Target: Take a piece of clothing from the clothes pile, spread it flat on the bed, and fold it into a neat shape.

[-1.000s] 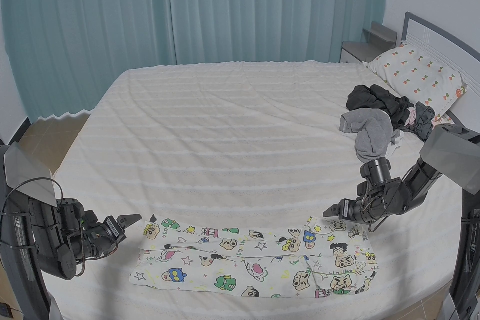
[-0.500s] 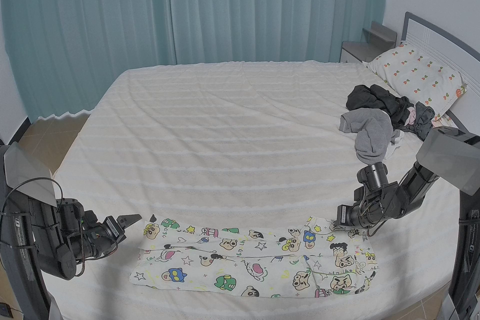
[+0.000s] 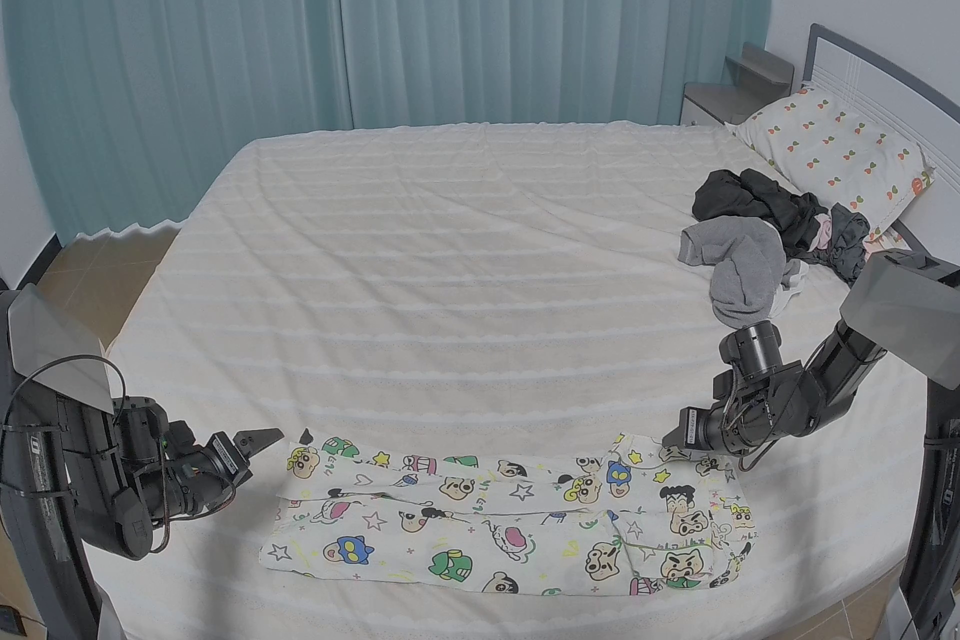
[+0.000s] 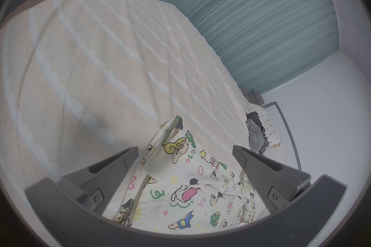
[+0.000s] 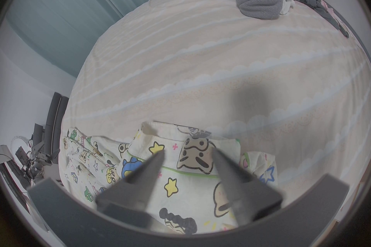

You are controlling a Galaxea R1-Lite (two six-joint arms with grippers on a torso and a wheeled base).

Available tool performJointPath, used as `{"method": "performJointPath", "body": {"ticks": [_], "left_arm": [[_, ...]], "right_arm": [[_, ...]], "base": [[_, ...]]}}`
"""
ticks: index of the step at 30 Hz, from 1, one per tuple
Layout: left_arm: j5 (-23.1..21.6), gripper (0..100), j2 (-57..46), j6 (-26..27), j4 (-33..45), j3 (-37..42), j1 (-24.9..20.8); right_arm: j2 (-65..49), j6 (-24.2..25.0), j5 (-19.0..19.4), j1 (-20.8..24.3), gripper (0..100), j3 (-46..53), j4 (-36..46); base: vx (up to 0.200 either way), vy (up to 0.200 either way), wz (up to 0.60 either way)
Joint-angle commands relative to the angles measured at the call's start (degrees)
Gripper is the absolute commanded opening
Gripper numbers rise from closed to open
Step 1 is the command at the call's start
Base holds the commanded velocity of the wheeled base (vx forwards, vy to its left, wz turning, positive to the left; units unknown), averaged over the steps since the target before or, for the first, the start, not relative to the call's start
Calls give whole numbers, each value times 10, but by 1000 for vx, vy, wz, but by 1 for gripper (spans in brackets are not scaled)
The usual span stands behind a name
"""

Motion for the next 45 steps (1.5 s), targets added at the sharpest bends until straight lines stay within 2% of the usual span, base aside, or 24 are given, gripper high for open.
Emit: {"method": "performJointPath", "body": {"ticks": [1, 7, 8, 23, 28, 30, 38, 39, 45], "left_arm": [[0, 100, 1, 0, -10, 0, 0], [0, 100, 1, 1, -10, 0, 0], [0, 100, 1, 1, -10, 0, 0], [0, 100, 1, 1, -10, 0, -1], [1, 100, 1, 1, -10, 0, -1], [1, 100, 1, 1, -10, 0, -1], [2, 100, 2, 1, -10, 0, -1], [2, 100, 2, 1, -10, 0, -1], [2, 100, 3, 10, -10, 2, -1]], "right_arm": [[22, -2, -2, 0, 100, -12, -1], [37, -3, -2, 0, 100, -30, 1], [37, -3, -2, 0, 0, -30, 1], [2, -2, -6, 7, 0, 11, -1], [-35, -3, -5, 9, 0, 36, -1], [-88, -3, 1, 9, 0, 61, 0], [-36, -30, -14, 5, 0, 54, -1], [-34, -33, -16, 5, 100, 54, -1], [-1, -43, -58, 8, 100, 46, -11]], "base": [[0, 0, 0], [0, 0, 0], [0, 0, 0], [0, 0, 0], [0, 0, 0], [0, 0, 0], [0, 0, 0], [0, 0, 0], [0, 0, 0]]}}
